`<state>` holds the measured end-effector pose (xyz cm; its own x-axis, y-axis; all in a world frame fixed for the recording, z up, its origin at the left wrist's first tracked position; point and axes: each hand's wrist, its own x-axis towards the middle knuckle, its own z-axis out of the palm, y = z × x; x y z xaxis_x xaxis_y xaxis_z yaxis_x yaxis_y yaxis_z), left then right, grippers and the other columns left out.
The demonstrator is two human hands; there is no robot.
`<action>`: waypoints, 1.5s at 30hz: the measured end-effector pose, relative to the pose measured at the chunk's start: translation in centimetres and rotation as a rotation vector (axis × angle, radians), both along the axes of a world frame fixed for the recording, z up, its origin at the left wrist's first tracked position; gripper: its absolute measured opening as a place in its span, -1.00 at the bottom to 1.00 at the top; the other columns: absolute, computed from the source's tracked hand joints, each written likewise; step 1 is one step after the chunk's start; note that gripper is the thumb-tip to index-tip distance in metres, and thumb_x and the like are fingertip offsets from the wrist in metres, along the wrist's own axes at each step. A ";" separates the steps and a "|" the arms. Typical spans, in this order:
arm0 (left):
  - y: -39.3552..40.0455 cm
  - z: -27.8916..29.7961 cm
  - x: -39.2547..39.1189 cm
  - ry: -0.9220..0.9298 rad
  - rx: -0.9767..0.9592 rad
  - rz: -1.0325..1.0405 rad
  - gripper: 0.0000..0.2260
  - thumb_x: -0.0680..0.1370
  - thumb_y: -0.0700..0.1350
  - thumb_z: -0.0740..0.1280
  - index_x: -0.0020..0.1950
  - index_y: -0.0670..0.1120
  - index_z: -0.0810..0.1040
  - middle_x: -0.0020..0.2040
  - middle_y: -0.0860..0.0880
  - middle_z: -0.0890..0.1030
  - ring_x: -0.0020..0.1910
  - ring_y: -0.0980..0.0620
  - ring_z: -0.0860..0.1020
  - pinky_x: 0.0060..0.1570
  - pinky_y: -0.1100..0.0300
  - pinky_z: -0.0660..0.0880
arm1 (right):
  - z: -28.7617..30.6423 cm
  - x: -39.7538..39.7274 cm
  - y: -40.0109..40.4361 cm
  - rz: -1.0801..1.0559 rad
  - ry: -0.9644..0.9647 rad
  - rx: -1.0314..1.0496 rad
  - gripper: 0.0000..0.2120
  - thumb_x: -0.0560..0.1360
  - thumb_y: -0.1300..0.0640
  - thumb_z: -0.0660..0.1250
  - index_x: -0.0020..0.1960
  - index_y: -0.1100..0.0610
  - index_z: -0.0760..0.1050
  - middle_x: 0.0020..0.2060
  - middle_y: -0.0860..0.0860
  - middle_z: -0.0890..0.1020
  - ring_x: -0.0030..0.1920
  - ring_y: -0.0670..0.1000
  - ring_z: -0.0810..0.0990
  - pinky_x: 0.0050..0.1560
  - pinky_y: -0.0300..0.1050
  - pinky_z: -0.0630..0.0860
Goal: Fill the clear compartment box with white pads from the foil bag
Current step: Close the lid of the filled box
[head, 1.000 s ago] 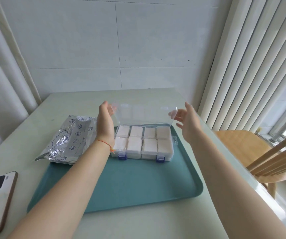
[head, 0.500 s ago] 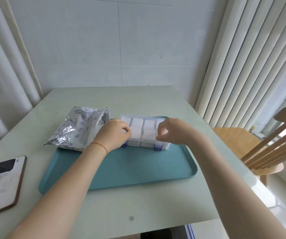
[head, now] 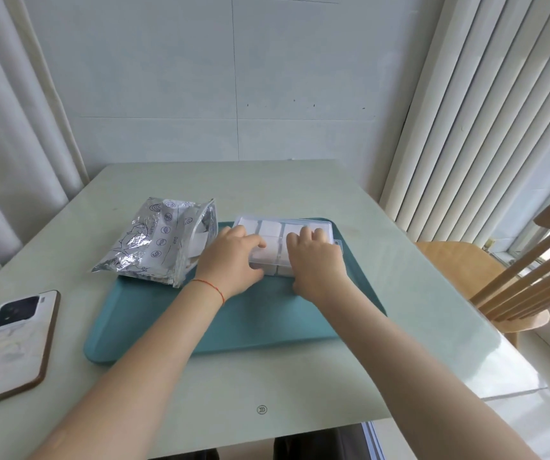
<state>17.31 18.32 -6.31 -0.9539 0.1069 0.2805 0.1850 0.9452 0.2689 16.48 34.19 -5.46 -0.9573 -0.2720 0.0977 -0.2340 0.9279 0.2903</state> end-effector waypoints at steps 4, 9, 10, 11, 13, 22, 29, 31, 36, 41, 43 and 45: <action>0.2 0.0 0.1 0.021 -0.074 0.024 -0.61 0.44 -0.04 0.40 0.26 0.11 0.49 0.09 0.04 0.44 0.19 -0.02 0.35 -0.14 0.19 0.30 | -0.2 0.1 0.3 -0.006 0.015 -0.080 -0.52 0.35 0.10 0.38 0.18 0.15 0.26 0.09 0.07 0.36 0.10 0.12 0.38 -0.13 -0.05 0.54; 0.7 0.0 0.0 0.024 -0.113 0.046 -0.62 0.43 -0.09 0.37 0.24 0.09 0.47 0.11 0.02 0.42 0.18 -0.04 0.35 -0.17 0.16 0.37 | -0.2 0.1 0.7 -0.009 0.003 -0.135 -0.54 0.35 0.15 0.36 0.16 0.14 0.24 0.12 0.08 0.35 0.12 0.11 0.35 -0.20 -0.12 0.31; 0.7 -0.1 0.0 0.024 -0.115 0.044 -0.62 0.43 -0.09 0.37 0.24 0.09 0.47 0.11 0.02 0.42 0.18 -0.04 0.35 -0.17 0.16 0.37 | -0.4 0.1 0.6 -0.020 0.002 -0.138 -0.53 0.34 0.13 0.36 0.16 0.14 0.23 0.12 0.08 0.34 0.13 0.11 0.34 -0.17 -0.11 0.31; 0.7 -0.1 0.0 0.022 -0.115 0.041 -0.62 0.43 -0.08 0.37 0.24 0.09 0.47 0.11 0.02 0.42 0.18 -0.04 0.35 -0.17 0.16 0.37 | -0.5 0.2 0.5 -0.027 -0.003 -0.147 -0.52 0.33 0.11 0.36 0.16 0.14 0.23 0.12 0.08 0.34 0.14 0.11 0.34 -0.13 -0.11 0.32; 0.6 -0.1 0.1 0.016 -0.113 0.037 -0.62 0.43 -0.06 0.38 0.25 0.10 0.47 0.11 0.03 0.41 0.19 -0.04 0.34 -0.17 0.17 0.36 | -0.3 0.3 0.6 -0.019 -0.031 -0.177 -0.50 0.33 0.08 0.37 0.16 0.14 0.22 0.11 0.08 0.33 0.15 0.12 0.32 -0.08 -0.09 0.33; 0.2 0.1 0.4 0.000 -0.081 0.016 -0.58 0.43 -0.02 0.40 0.28 0.11 0.47 0.10 0.03 0.41 0.20 -0.02 0.33 -0.17 0.19 0.29 | 1.2 1.4 2.3 0.132 -0.016 -0.118 -0.87 0.47 0.24 0.21 -0.07 0.17 0.24 -0.26 0.03 0.27 -0.16 0.10 0.35 -0.45 -0.16 0.16; 0.3 0.2 0.3 0.003 -0.051 0.021 -0.61 0.42 0.00 0.40 0.24 0.09 0.49 0.10 0.04 0.43 0.19 -0.01 0.34 -0.16 0.19 0.32 | 2.9 -0.2 5.9 0.153 -0.225 -0.352 -0.66 0.56 0.02 0.31 0.32 0.02 0.47 0.19 0.03 0.52 0.20 0.08 0.48 0.10 -0.10 0.39; 0.3 0.1 0.3 0.002 -0.052 0.018 -0.62 0.42 0.00 0.40 0.24 0.09 0.49 0.09 0.05 0.42 0.19 0.00 0.34 -0.17 0.19 0.32 | 2.6 -0.3 6.0 0.131 -0.213 -0.411 -0.67 0.56 0.03 0.33 0.32 0.01 0.49 0.21 0.02 0.53 0.21 0.07 0.47 0.12 -0.10 0.40; 0.0 0.1 0.3 0.002 -0.059 -0.006 -0.62 0.43 0.00 0.40 0.25 0.08 0.49 0.08 0.05 0.41 0.18 0.00 0.34 -0.18 0.18 0.30 | 2.0 -0.1 6.0 0.099 -0.164 -0.516 -0.74 0.52 0.05 0.37 0.21 0.01 0.54 0.17 -0.05 0.57 0.12 0.03 0.52 0.02 -0.13 0.43; -1.1 0.4 -0.4 -0.065 0.218 -0.059 -0.75 0.45 -0.07 0.39 0.13 0.10 0.62 0.02 0.06 0.52 0.18 0.04 0.43 0.12 0.11 0.45 | 1.8 0.4 5.3 0.131 -0.122 -0.400 -0.68 0.51 0.01 0.28 0.24 0.03 0.43 0.13 -0.01 0.47 0.12 0.05 0.48 0.01 -0.07 0.41; -1.8 0.7 -0.3 -0.060 0.397 -0.100 -0.76 0.49 -0.20 0.32 0.07 0.06 0.66 0.01 0.06 0.63 0.08 0.08 0.54 0.17 0.12 0.47 | 1.9 0.8 4.0 0.170 -0.097 -0.361 -0.58 0.49 -0.12 0.30 0.29 0.01 0.39 0.14 0.01 0.44 0.17 0.06 0.44 0.16 -0.03 0.35; -2.0 0.9 0.2 -0.051 0.485 -0.124 -0.69 0.50 -0.30 0.27 0.07 0.03 0.66 -0.01 0.06 0.66 0.02 0.11 0.58 0.15 0.19 0.48 | 1.9 1.2 2.3 0.255 -0.100 -0.373 -0.48 0.45 -0.20 0.34 0.32 0.00 0.37 0.16 0.00 0.43 0.21 0.05 0.41 0.24 0.00 0.32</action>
<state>17.47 16.27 -5.42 -0.9559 0.0891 0.2797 0.2634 0.6810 0.6832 17.65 36.45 -3.60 -0.8742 -0.4637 0.1438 -0.4781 0.8739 -0.0884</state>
